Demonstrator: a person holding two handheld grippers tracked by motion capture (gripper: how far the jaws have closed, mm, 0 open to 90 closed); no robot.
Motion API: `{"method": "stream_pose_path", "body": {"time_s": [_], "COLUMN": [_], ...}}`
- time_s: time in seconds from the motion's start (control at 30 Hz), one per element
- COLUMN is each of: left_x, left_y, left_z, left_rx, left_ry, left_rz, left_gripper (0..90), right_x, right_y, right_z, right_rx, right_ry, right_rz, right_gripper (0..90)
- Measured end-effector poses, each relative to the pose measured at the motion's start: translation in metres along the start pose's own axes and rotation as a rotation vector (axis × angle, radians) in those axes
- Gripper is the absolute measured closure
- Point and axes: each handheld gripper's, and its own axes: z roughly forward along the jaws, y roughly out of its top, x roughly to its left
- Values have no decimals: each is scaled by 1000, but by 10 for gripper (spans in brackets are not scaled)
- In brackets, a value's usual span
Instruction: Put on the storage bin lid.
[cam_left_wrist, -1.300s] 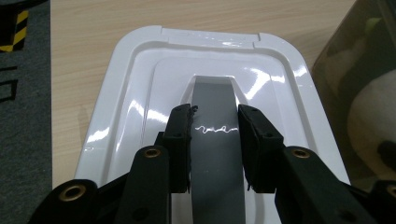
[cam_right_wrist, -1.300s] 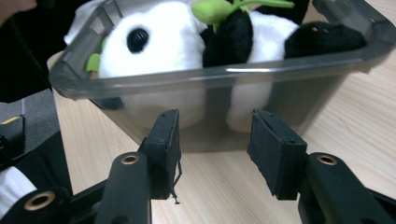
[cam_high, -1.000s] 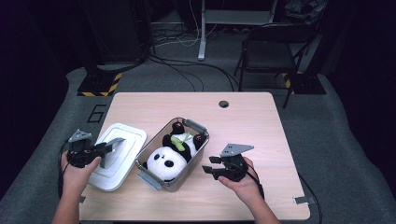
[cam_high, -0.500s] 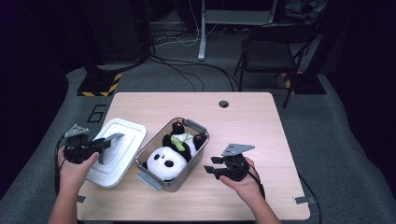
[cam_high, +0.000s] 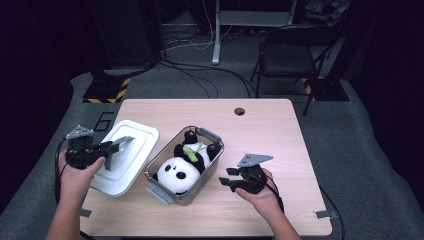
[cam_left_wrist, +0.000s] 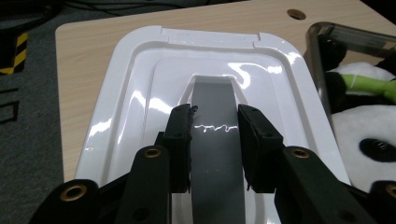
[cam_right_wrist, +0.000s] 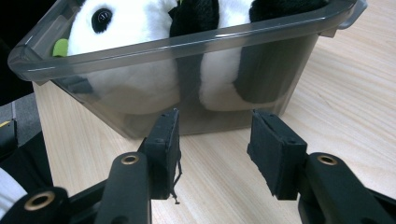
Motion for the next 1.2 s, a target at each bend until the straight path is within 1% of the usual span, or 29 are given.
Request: {"method": "stream_pose_path", "body": {"time_s": [0.03, 0.07, 0.2, 0.27, 0.3, 0.5, 0.53, 0.6, 0.63, 0.7, 0.77, 0.97, 1.07, 1.1, 1.2], "left_x": [-3, -5, -18, -24, -27, -42, -45, -50, -52, -57, -62, -78, -83, -85, -90], "left_y": [2, 4, 13, 17, 18, 23, 24, 26, 27, 29, 31, 37, 39, 39, 40], "left_z": [1, 1, 5, 9, 11, 24, 26, 29, 31, 34, 36, 43, 46, 47, 51], "left_rx": [-8, -4, 0, -2, -4, 15, 13, 12, 13, 8, 9, 9, 9, 23, 16], "left_ry": [-5, -9, -28, -41, -47, -70, -73, -82, -88, -93, -101, -126, -137, -140, -149], "left_rz": [1, 7, 23, 29, 31, 51, 50, 62, 66, 60, 67, 103, 114, 112, 112], "left_gripper": [667, 667, 667, 667, 667, 667, 667, 667, 667, 667, 667, 667, 667, 667, 667], "right_x": [0, 0, 0, 0, 0, -2, -2, -2, -3, -3, -4, -6, -6, -6, -7], "right_y": [0, 0, 1, 2, 2, 1, 1, 1, 1, 0, 0, -1, -1, -1, -2], "right_z": [-1, -2, -3, -4, -4, -5, -5, -5, -5, -4, -4, -5, -5, -5, -4], "right_rx": [-1, -2, -10, -12, -14, -14, -13, -11, -11, -9, -11, -8, -7, -7, -6], "right_ry": [0, 1, -3, -5, -6, -11, -12, -13, -14, -14, -16, -21, -23, -23, -26], "right_rz": [8, 9, -5, -3, -2, 6, 8, 9, 5, 10, 7, 15, 15, 15, 14], "right_gripper": [524, 524, 524, 524, 524, 524, 524, 524, 524, 524, 524, 524, 524, 524, 524]}}
